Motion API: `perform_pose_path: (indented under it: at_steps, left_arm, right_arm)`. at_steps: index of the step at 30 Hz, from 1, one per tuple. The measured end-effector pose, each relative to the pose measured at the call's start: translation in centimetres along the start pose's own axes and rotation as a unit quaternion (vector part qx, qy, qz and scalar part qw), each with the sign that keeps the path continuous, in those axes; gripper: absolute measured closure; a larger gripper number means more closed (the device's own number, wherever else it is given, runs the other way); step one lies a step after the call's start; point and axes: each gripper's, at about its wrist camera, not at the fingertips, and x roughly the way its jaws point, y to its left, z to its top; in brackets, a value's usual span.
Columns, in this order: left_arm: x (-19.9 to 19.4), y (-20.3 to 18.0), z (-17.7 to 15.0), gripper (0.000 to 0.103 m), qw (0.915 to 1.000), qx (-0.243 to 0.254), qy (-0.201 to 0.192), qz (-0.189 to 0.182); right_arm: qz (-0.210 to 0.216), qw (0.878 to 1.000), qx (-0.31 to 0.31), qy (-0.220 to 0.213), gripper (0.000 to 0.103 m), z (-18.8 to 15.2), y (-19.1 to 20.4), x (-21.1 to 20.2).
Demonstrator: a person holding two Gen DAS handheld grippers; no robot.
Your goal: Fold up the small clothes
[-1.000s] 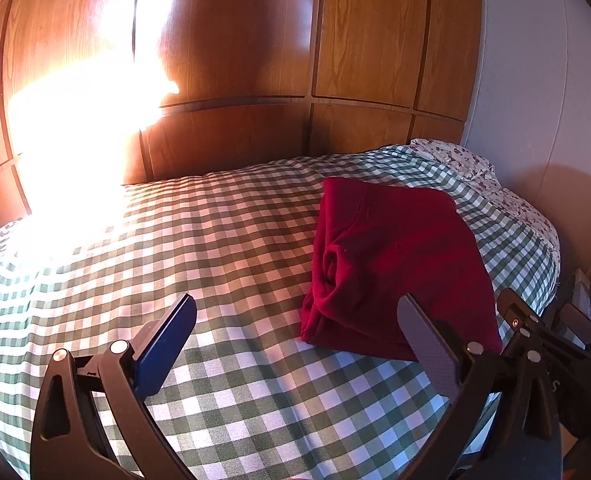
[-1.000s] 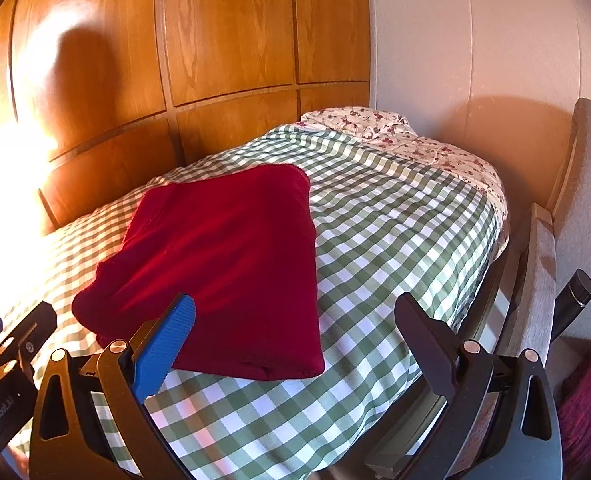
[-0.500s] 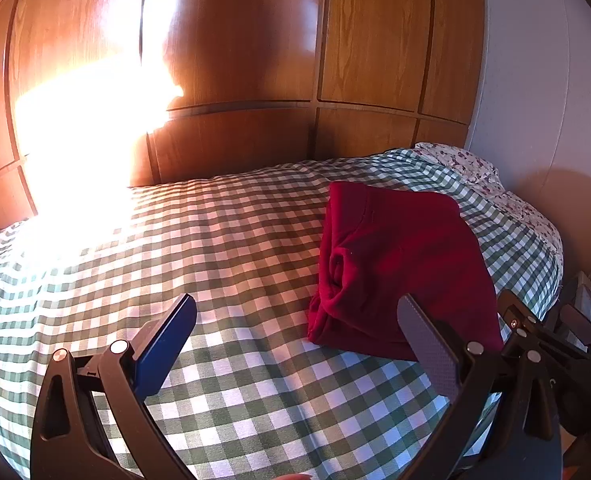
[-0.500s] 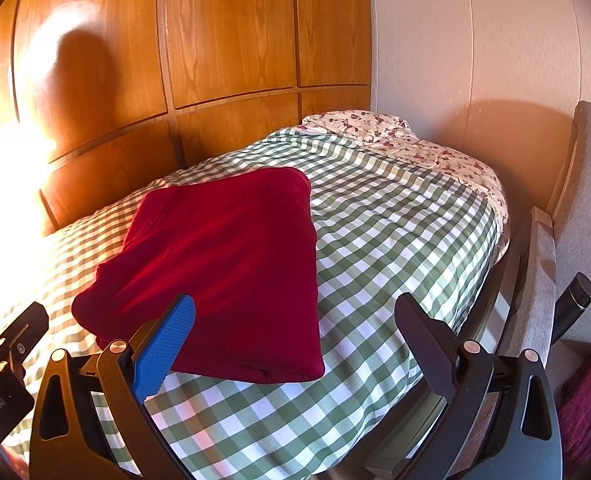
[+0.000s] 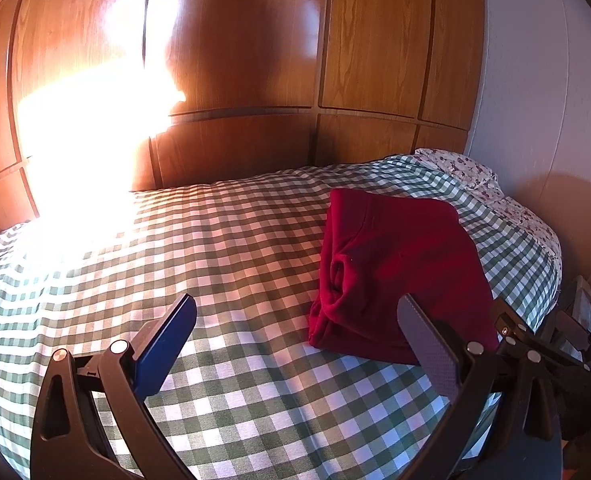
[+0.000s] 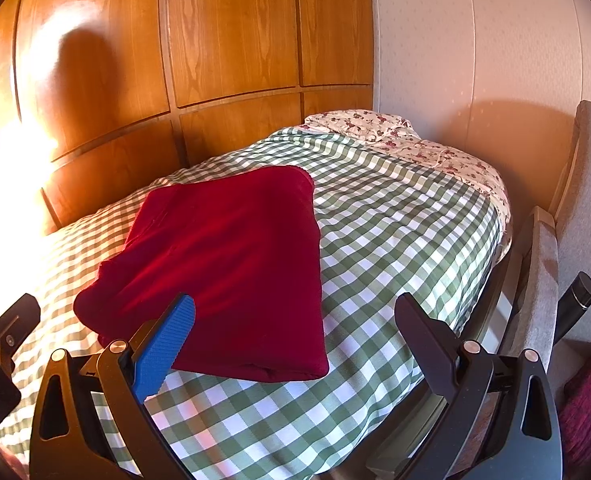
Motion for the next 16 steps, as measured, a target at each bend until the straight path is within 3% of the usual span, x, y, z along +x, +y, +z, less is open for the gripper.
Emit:
perform_pose_path:
  at_steps: [6, 16]
  left_arm:
    - [0.4, -0.3, -0.1, 0.003, 0.9998, 0.016, 0.001, 0.015]
    - [2.3, 0.5, -0.9, 0.003, 0.9991, -0.008, 0.039, 0.016]
  right_arm:
    - [0.003, 1.0, -0.004, 0.007, 0.004, -0.4, 0.3, 0.5]
    - [0.006, 1.0, 0.031, 0.0, 0.004, 0.8, -1.6, 0.9]
